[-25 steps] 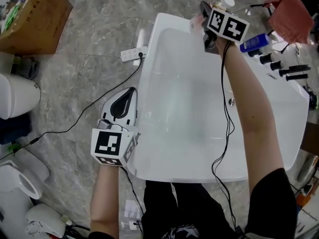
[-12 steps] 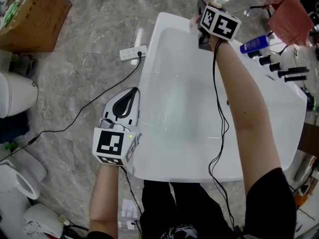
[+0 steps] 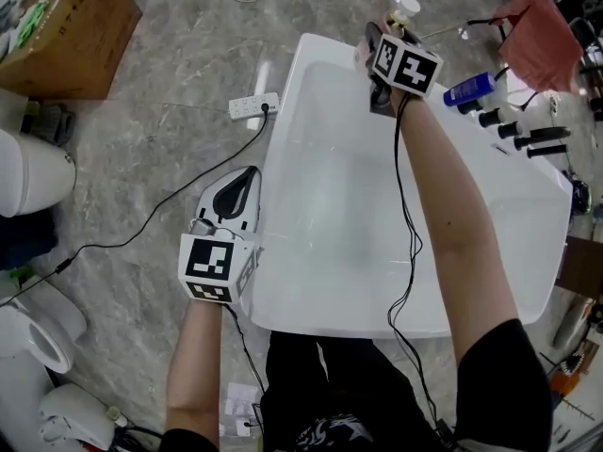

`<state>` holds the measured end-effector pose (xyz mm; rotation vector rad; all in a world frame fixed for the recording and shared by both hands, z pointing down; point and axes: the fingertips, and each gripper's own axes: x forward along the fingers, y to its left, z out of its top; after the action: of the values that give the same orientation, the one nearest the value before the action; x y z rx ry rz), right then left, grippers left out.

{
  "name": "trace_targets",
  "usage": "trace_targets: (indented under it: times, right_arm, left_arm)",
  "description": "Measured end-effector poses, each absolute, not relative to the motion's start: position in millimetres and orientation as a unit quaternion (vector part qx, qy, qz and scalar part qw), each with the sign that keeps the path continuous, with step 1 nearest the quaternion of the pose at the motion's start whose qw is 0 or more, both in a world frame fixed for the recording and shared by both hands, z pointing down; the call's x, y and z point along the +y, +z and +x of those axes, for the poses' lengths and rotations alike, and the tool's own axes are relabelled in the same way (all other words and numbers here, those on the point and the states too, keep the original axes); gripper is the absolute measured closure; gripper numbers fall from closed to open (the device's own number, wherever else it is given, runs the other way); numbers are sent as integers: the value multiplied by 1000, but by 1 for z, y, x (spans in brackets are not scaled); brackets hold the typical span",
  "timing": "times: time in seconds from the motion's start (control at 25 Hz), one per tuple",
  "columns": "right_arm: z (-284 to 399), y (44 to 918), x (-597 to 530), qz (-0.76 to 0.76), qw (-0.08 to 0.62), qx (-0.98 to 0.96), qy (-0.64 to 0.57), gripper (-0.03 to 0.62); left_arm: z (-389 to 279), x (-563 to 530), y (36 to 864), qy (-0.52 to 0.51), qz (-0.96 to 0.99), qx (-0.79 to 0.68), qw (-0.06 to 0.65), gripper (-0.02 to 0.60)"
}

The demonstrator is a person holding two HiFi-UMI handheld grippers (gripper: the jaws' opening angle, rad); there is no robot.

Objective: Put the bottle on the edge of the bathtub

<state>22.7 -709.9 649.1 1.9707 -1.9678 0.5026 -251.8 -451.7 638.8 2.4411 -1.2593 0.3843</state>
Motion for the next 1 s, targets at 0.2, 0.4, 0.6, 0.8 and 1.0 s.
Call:
trace_targets:
  times: [0.2,0.4,0.6,0.8,1.0]
  right_arm:
    - [16,625,-676,691,159,-679,190,319]
    - [11,600,-630,684,156,-681,209,319]
    - [-11,570,-572,666,133,-704,208,320]
    - [-30,521,-517,650,88,-723,216,321]
    - [-35,480,-442,617,68,-752,221,377]
  left_arm:
    - [-263,-441,598,145,866,-448,169,568]
    - [-265,-423,554,138,869,-446,166,568]
    - [-258,-404,518,112,880,-422,188,568]
    - [-255,-379,490,106,882,-418,191,568]
    - [-253,-331,471,111,868,-433,217,568]
